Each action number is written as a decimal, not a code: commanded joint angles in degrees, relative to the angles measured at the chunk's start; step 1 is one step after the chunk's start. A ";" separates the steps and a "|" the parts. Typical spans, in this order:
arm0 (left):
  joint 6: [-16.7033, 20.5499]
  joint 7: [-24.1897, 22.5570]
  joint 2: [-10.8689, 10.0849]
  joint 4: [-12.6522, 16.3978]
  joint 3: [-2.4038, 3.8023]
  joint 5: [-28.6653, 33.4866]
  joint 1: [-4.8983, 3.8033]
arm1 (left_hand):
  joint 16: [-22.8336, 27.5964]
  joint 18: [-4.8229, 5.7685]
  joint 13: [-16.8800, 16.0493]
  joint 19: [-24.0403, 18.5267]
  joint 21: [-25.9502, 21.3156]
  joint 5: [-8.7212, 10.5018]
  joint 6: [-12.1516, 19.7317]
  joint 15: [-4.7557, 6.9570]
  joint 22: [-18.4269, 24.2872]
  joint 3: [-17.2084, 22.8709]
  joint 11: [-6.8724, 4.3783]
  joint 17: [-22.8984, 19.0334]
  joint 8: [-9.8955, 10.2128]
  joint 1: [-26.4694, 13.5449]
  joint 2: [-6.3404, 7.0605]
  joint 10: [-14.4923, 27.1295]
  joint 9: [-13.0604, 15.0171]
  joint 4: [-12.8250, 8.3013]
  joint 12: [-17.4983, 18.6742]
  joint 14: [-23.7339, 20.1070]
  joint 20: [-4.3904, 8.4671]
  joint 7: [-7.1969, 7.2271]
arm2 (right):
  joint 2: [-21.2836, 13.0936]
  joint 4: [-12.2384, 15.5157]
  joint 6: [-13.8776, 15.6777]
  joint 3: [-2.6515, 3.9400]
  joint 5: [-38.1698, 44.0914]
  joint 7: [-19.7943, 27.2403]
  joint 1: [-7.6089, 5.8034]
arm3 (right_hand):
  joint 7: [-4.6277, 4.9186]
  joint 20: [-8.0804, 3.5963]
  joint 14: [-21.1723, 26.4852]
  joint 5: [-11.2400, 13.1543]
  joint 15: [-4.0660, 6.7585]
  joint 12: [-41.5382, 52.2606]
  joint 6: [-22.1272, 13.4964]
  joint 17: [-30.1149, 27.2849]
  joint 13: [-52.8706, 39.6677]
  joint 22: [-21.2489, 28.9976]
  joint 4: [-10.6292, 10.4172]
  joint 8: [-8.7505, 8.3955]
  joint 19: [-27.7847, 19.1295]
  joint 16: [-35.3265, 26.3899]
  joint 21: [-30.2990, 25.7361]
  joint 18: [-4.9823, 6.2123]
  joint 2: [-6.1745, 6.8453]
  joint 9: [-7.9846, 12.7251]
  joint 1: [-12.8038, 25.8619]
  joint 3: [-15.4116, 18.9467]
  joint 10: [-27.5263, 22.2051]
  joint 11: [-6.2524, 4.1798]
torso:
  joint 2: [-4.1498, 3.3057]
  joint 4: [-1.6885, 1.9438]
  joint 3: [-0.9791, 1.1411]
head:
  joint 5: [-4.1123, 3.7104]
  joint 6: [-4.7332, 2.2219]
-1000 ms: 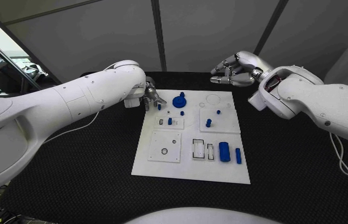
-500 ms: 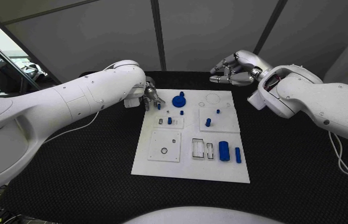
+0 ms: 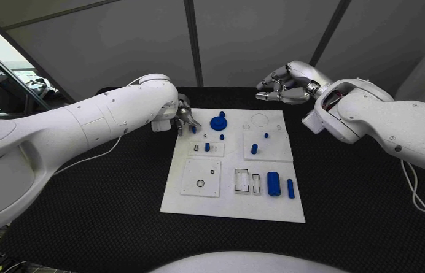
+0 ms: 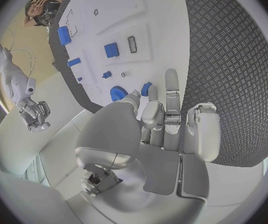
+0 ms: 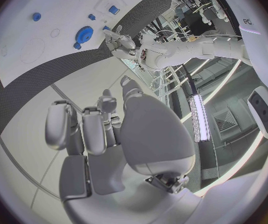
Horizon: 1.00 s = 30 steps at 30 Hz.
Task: Assemble the parts on the task board
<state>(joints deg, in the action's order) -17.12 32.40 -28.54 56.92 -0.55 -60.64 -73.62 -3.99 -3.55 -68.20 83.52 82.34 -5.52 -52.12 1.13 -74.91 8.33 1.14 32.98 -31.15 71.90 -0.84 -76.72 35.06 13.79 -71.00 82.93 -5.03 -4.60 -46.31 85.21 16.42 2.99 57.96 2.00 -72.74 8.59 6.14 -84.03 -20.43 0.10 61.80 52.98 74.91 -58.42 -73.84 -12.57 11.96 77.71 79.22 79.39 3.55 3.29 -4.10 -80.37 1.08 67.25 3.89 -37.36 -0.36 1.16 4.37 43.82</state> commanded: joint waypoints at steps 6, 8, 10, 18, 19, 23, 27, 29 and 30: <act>-0.58 -1.42 -0.03 0.09 0.02 -0.25 -0.02 | 0.02 1.10 0.40 0.53 0.13 -0.26 0.43 0.32 -6.92 3.94 -0.50 0.04 0.29 5.03 -2.44 0.05 -0.36 -3.50 0.08 0.28 0.28 0.22 | 0.11 -0.03 -0.31 0.04 0.09 0.63 -0.12 | -0.03 -0.25 -2.71 -0.27 0.46 -0.17 0.31 0.76 -0.02 0.07 0.04 0.32 -0.24 -0.16 -0.36 0.44 -0.29 0.05 0.23 0.06 0.29 -0.24 | -0.03 0.02 0.00 | -0.06 0.14; -0.20 -1.66 -0.08 0.09 0.02 -0.25 0.00 | 0.03 1.10 0.62 0.51 0.07 -0.29 0.90 0.24 -6.97 7.20 -0.46 0.02 0.35 6.43 -2.67 0.22 -0.45 -5.12 0.30 0.22 0.30 -0.02 | 0.09 -0.02 -0.32 0.04 0.09 0.62 -0.12 | -0.03 -0.25 -2.71 -0.27 0.46 -0.17 0.31 0.76 -0.02 0.07 0.04 0.32 -0.24 -0.16 -0.36 0.44 -0.29 0.05 0.23 0.06 0.29 -0.24 | -0.03 0.02 -0.01 | -0.07 0.21; 0.18 -1.90 -0.14 0.11 0.02 -0.25 0.01 | 0.04 1.10 0.73 0.49 0.03 -0.36 1.08 0.18 -6.99 9.42 -0.44 -0.01 0.24 6.52 -2.46 0.24 -0.42 -5.81 0.36 0.19 0.27 -0.05 | 0.07 -0.02 -0.32 0.04 0.09 0.61 -0.12 | -0.04 -0.26 -2.71 -0.37 0.46 -0.16 0.31 0.75 -0.02 0.06 0.06 0.32 -0.23 -0.17 -0.36 0.44 -0.33 0.05 0.18 0.04 0.30 -0.25 | -0.02 0.00 0.00 | -0.10 0.23; 2.08 -2.68 -1.59 1.90 0.04 1.27 0.03 | 0.01 1.10 0.94 0.53 -0.08 -0.27 1.36 0.17 -7.18 17.25 -0.31 -0.07 -0.82 3.65 0.08 0.04 0.07 -7.44 0.30 0.22 0.20 -0.06 | 0.01 -0.07 -0.35 0.04 0.09 0.61 -0.12 | -0.04 -0.28 -2.73 -0.77 0.48 -0.20 0.33 0.76 0.06 0.11 0.09 0.33 -0.25 -0.19 -0.41 0.45 -0.37 0.06 0.10 0.01 0.27 -0.27 | 0.06 0.10 0.00 | 0.03 0.35; 2.35 -2.53 -2.06 2.60 0.05 1.85 0.03 | 0.01 1.10 0.96 0.54 -0.07 -0.26 1.37 0.18 -7.21 17.93 -0.31 -0.08 -0.94 3.29 0.26 0.01 0.13 -7.57 0.29 0.23 0.19 -0.06 | -0.01 -0.08 -0.35 0.04 0.09 0.60 -0.12 | -0.04 -0.28 -2.73 -0.77 0.48 -0.20 0.33 0.76 0.06 0.11 0.09 0.33 -0.25 -0.19 -0.41 0.45 -0.37 0.06 0.10 0.01 0.27 -0.27 | 0.07 0.15 0.00 | -0.02 0.34; 3.74 -1.96 -4.81 6.85 0.16 3.32 0.01 | 0.00 1.10 0.98 0.56 -0.09 -0.23 1.34 0.19 -7.26 19.37 -0.31 -0.09 -1.28 2.28 0.57 -0.07 0.29 -7.74 0.24 0.26 0.19 -0.07 | -0.16 -0.12 -0.34 0.04 0.09 0.58 -0.12 | -0.04 -0.28 -2.73 -0.77 0.48 -0.20 0.33 0.76 0.06 0.11 0.09 0.33 -0.25 -0.19 -0.41 0.45 -0.37 0.06 0.10 0.01 0.27 -0.27 | 0.11 0.19 0.03 | 0.10 0.27; 5.03 -1.64 -7.27 10.71 0.28 3.87 0.01 | 0.00 1.11 0.96 0.59 -0.09 -0.21 1.34 0.21 -7.32 20.37 -0.35 -0.09 -1.55 1.66 0.93 -0.15 0.43 -8.04 0.17 0.27 0.20 -0.01 | -0.26 -0.17 -0.33 0.04 0.09 0.57 -0.12 | -0.04 -0.29 -2.73 -0.90 0.49 -0.15 0.33 0.76 0.02 0.09 0.08 0.33 -0.22 -0.20 -0.40 0.44 -0.38 0.07 0.11 0.02 0.31 -0.27 | 0.23 0.29 0.07 | 0.04 0.39; 5.84 -1.55 -8.65 12.88 0.32 4.04 0.01 | 0.00 1.11 0.95 0.61 -0.08 -0.21 1.32 0.22 -7.36 20.97 -0.38 -0.09 -1.71 1.37 1.14 -0.21 0.51 -8.25 0.14 0.28 0.22 0.02 | -0.30 -0.18 -0.32 0.04 0.09 0.57 -0.12 | -0.04 -0.29 -2.73 -0.90 0.49 -0.15 0.33 0.76 0.02 0.09 0.08 0.33 -0.22 -0.20 -0.40 0.44 -0.38 0.07 0.11 0.02 0.31 -0.27 | 0.23 0.30 0.09 | 0.15 0.37; 6.39 -1.53 -9.39 14.04 0.32 4.10 0.02 | 0.00 1.12 0.95 0.63 -0.07 -0.21 1.31 0.23 -7.39 21.25 -0.39 -0.09 -1.78 1.23 1.25 -0.23 0.54 -8.35 0.13 0.29 0.23 0.03 | -0.32 -0.18 -0.32 0.04 0.09 0.57 -0.12 | -0.04 -0.29 -2.73 -0.90 0.49 -0.15 0.33 0.76 0.02 0.09 0.08 0.33 -0.22 -0.20 -0.40 0.44 -0.38 0.07 0.11 0.02 0.31 -0.27 | 0.24 0.32 0.09 | 0.16 0.39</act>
<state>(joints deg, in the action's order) -13.57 30.75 -37.48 69.85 -0.30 -58.07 -73.51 -3.99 -3.56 -67.28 83.72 82.34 -5.74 -50.95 1.13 -74.91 26.33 0.85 32.96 -32.67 73.69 0.31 -76.65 35.49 8.48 -70.99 82.93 -4.82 -4.74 -46.61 84.98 16.32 2.99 57.97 2.01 -72.74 8.59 6.14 -84.03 -21.02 0.10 61.80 52.98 74.91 -58.43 -73.79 -12.57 11.97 77.71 79.22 79.17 3.55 3.29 -4.11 -80.37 1.08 67.25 3.89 -37.17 -0.10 1.21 4.43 44.18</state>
